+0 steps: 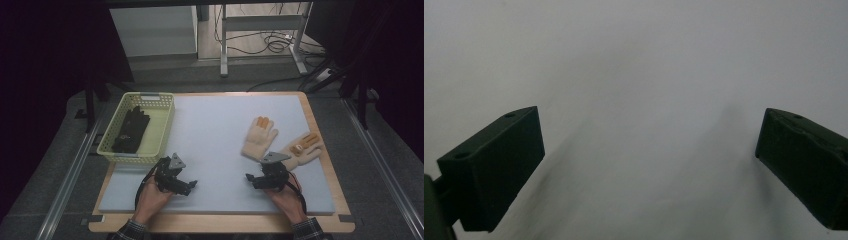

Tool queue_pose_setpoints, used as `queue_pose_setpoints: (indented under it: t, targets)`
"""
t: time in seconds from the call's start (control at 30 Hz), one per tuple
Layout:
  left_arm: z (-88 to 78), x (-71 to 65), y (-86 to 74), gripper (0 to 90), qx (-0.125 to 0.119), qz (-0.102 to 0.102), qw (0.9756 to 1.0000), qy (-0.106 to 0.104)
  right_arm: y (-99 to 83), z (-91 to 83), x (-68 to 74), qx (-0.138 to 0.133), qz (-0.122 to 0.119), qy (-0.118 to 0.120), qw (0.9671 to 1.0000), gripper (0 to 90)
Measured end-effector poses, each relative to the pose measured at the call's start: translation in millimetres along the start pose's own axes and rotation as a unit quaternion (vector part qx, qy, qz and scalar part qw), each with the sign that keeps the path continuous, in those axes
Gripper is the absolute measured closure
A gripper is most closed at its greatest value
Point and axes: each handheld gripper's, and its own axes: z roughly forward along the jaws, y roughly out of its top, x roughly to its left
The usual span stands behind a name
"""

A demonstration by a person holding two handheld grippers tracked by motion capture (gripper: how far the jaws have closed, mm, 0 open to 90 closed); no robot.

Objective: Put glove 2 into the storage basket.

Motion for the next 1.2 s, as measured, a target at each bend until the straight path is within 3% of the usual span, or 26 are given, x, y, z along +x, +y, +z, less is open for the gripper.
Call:
queue_pose_setpoints:
  t: [0.13,0.3,0.43,0.67,0.87,0.97,1.1,1.2]
  targets:
    - [2.1,7.5,-6.9,0.0,-0.013,-0.035,0.9989,-0.027,0.1,-0.1,0.1,0.0,0.001,0.0,1.0,22.2]
    - [2.8,6.0,-6.9,0.4,-0.011,-0.03,0.9992,-0.022,0.4,-0.6,-1.0,-0.002,0.003,0.003,1.0,23.7]
    - [2.8,6.0,-7.1,0.4,-0.012,-0.03,0.9992,-0.022,1.8,-4.6,-4.9,-0.004,0.019,0.011,0.9998,27.6]
    - [2.8,6.1,-7.3,0.6,-0.012,-0.031,0.9992,-0.022,20.0,-11.9,-23.2,-0.019,0.016,-0.019,0.9995,38.2]
    - [2.8,6.1,-7.3,0.7,-0.013,-0.032,0.9992,-0.022,44.5,0.9,-45.9,-0.016,0.022,-0.042,0.9987,44.7]
    - [2.8,6.1,-7.3,0.7,-0.013,-0.032,0.9992,-0.022,54.0,13.2,-60.3,-0.013,0.035,-0.048,0.9981,43.0]
    - [2.8,6.1,-7.3,0.7,-0.013,-0.032,0.9992,-0.022,61.7,29.1,-75.4,-0.009,0.045,-0.06,0.9971,31.7]
    - [2.8,6.1,-7.4,0.7,-0.013,-0.032,0.9992,-0.022,66.9,41.3,-83.1,-0.01,0.054,-0.055,0.997,24.4]
